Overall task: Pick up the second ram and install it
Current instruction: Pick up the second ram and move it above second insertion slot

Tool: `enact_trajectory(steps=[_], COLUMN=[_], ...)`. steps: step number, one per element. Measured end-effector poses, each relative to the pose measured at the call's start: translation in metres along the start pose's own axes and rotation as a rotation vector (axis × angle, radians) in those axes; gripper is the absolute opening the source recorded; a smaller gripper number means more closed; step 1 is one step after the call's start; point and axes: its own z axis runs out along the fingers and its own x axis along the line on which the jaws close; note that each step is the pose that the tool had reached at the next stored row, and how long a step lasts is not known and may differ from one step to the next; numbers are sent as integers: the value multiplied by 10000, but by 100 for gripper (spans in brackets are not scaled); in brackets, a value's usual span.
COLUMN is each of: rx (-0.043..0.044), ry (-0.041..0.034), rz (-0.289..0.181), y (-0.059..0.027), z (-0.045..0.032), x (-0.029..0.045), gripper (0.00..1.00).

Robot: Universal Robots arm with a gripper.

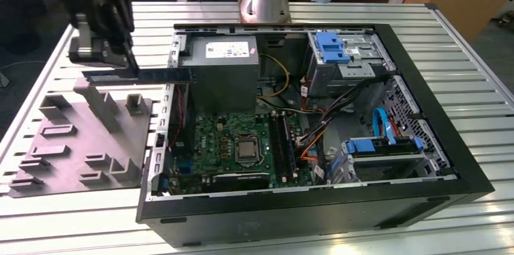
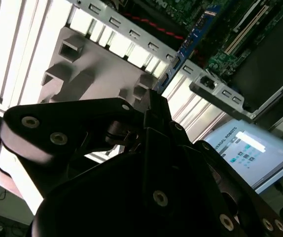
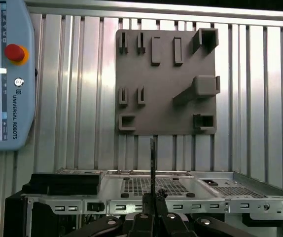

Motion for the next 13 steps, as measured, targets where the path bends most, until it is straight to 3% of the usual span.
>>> enact_trajectory(steps=[13], rx=[-2], ry=[-3], rz=[1], y=[-580], z=[-14], x=[6], gripper=[13])
